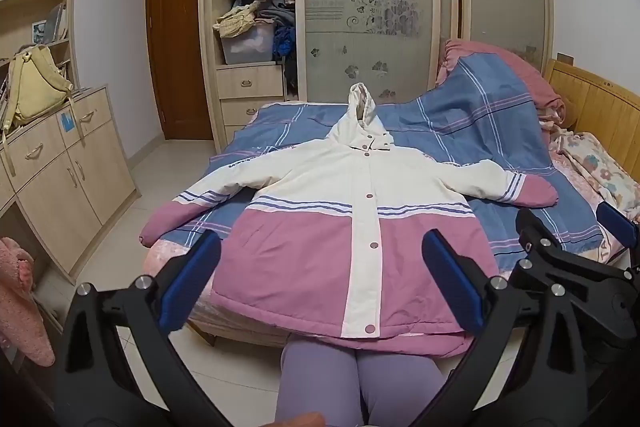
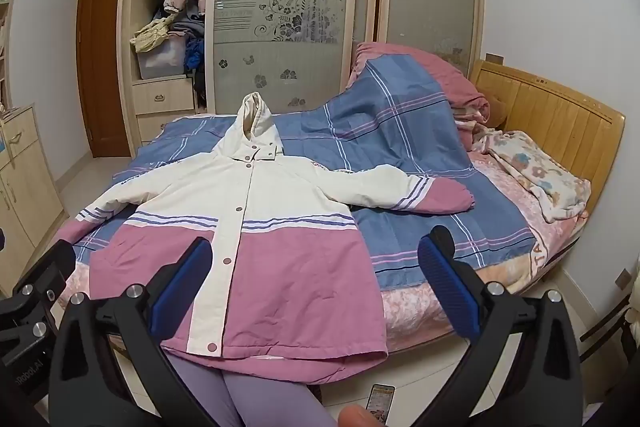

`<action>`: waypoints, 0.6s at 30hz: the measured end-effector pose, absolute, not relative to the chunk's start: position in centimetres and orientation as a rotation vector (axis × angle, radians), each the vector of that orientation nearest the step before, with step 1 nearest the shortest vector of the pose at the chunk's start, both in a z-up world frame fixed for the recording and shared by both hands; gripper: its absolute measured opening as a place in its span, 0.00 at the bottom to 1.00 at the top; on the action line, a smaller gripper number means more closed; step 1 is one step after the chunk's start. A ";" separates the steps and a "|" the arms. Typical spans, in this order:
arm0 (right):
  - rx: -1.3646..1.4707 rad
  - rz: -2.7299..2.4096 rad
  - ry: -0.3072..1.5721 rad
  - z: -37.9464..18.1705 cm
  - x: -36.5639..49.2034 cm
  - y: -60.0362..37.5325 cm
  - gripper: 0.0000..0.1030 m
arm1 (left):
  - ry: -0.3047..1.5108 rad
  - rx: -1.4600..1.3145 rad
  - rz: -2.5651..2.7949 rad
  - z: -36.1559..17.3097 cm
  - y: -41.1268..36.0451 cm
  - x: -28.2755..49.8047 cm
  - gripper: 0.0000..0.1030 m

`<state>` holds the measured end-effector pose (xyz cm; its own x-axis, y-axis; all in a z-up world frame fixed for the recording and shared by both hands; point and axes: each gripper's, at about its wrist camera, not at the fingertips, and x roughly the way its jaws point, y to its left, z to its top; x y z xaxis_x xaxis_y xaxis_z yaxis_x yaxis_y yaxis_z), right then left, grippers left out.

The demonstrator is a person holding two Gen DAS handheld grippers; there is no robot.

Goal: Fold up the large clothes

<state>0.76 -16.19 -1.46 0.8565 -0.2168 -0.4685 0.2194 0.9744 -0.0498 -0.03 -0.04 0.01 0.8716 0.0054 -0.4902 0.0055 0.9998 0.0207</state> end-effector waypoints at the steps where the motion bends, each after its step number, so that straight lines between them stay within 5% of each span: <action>1: 0.004 -0.230 0.492 -1.5 0.8 -16.2 0.99 | 0.510 0.021 0.000 0.0 0.0 0.0 0.98; 18: 0.000 -0.223 0.499 -1.5 1.4 -15.8 0.99 | 0.507 0.015 -0.003 0.1 0.2 -0.3 0.98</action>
